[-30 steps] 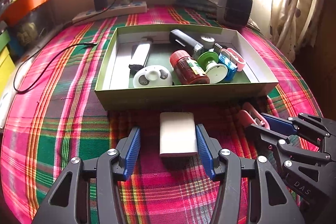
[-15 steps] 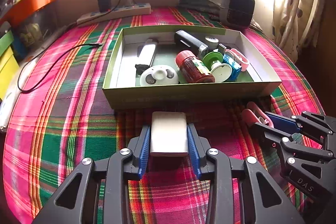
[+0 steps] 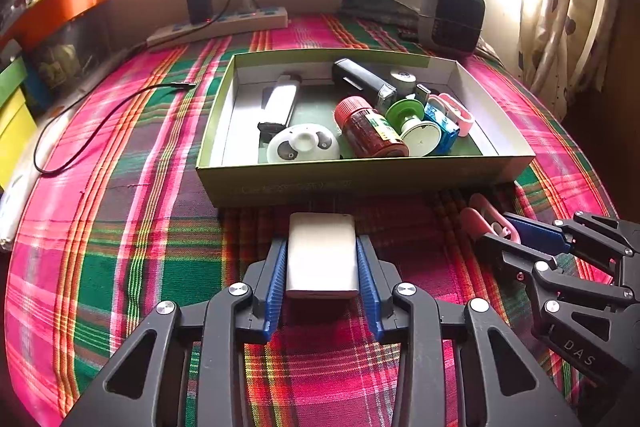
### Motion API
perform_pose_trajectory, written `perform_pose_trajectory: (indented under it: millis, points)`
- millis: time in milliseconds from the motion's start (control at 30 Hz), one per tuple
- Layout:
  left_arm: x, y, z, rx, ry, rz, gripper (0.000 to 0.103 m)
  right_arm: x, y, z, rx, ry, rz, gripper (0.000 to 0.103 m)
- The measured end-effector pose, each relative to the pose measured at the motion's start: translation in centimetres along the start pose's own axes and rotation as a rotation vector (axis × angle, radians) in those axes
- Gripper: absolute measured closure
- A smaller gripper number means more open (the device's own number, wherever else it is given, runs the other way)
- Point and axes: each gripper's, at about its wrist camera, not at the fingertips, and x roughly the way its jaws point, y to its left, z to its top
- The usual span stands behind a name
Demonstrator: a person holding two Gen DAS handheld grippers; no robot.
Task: Organize rigid objects
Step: 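Close the left gripper on the white charger while the right gripper closes on the pink clip, then lift the charger and the pink clip and carry both toward the tray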
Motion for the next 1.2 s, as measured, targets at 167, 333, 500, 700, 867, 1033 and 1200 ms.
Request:
perform_pose_trajectory:
  millis: [167,333,500,700,867,1033,1200]
  points:
    - [-0.1,0.1,-0.1,0.001,0.003,-0.004,0.070,0.0,0.2,0.0,-0.010,0.001,-0.016,0.079]
    - [-0.5,0.0,-0.4,0.005,0.006,-0.015,0.070,-0.2,0.2,-0.2,-0.004,0.001,-0.013,0.079]
    - [-0.7,-0.1,-0.7,0.006,0.005,-0.018,0.070,-0.6,0.3,-0.2,0.003,-0.009,-0.019,0.079]
    - [-1.3,0.0,-0.9,0.006,-0.007,-0.023,0.070,-0.9,0.5,-0.4,0.004,-0.010,-0.019,0.079]
    - [-2.4,0.2,-0.9,0.007,-0.036,-0.021,0.070,-1.6,0.7,-0.3,0.007,-0.026,-0.022,0.079]
    - [-3.6,0.3,-0.8,0.012,-0.067,-0.018,0.070,-2.1,0.9,-0.3,0.007,-0.036,-0.024,0.079]
    - [-4.4,0.4,-0.5,0.013,-0.088,-0.016,0.070,-2.8,1.1,-0.1,0.012,-0.055,-0.030,0.079]
